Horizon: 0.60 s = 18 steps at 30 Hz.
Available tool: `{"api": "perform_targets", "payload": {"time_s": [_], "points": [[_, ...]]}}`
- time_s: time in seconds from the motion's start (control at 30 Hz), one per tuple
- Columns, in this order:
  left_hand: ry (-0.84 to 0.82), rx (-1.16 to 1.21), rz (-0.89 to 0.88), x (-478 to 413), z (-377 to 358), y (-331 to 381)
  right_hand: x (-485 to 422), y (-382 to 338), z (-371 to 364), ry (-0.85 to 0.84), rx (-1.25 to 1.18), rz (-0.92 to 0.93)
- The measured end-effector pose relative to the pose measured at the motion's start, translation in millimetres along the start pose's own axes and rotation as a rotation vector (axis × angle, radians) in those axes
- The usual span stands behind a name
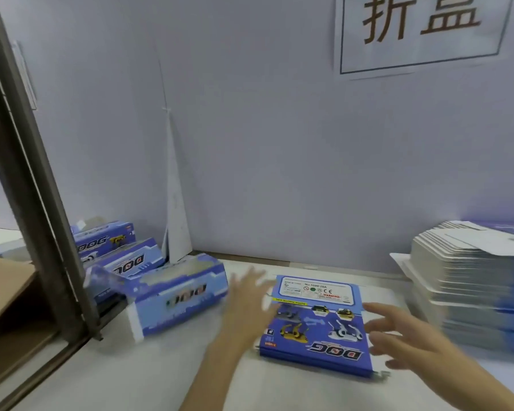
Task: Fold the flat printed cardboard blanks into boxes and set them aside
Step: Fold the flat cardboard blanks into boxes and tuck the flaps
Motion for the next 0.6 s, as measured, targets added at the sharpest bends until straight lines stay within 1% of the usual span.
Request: {"api": "perform_targets", "payload": {"time_s": [0.03,0.07,0.1,0.13,0.17,0.2,0.23,0.27,0.33,0.4,0.47,0.53,0.57,0.6], "points": [[0.116,-0.18,0.067,1,20,-20,0,0,-1,-0.004,0.006,-0.002],[0.156,-0.301,0.165,3,34,-41,-1,1,-3,-0.007,0.019,-0.004],[0.122,-0.38,0.272,6,41,-62,-2,3,-5,-0.007,0.043,-0.002],[0.02,-0.44,0.36,9,42,-82,-3,5,-8,-0.004,0.081,0.005],[-0.123,-0.485,0.422,13,38,-98,-6,9,-12,0.008,0.136,0.016],[-0.254,-0.504,0.451,18,33,-112,-10,13,-16,0.023,0.213,0.028],[-0.314,-0.495,0.446,20,31,-121,-14,18,-22,0.039,0.315,0.042],[-0.291,-0.481,0.415,20,33,-126,-18,22,-30,0.056,0.431,0.063],[-0.12,-0.423,0.329,18,42,-131,-27,27,-46,0.073,0.62,0.103],[0.013,-0.345,0.28,24,50,-130,-33,34,-59,0.072,0.751,0.101],[0.078,-0.351,0.224,32,54,-123,-37,42,-66,0.069,0.845,0.08],[0.079,-0.45,0.158,38,62,-112,-37,49,-67,0.068,0.917,0.053],[0.089,-0.455,0.165,39,69,-112,-37,50,-67,0.067,0.951,0.045],[0.138,-0.399,0.172,38,79,-113,-38,51,-67,0.061,0.978,0.034]]}}
Point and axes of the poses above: each hand's wrist, its own x-axis away from the middle knuckle, its own z-axis out of the back of the hand, y = z × x, the point moved 8 cm from there along -x, towards the middle knuckle, and after that the axes turned 6 degrees about -z, right-handed, at the moved point
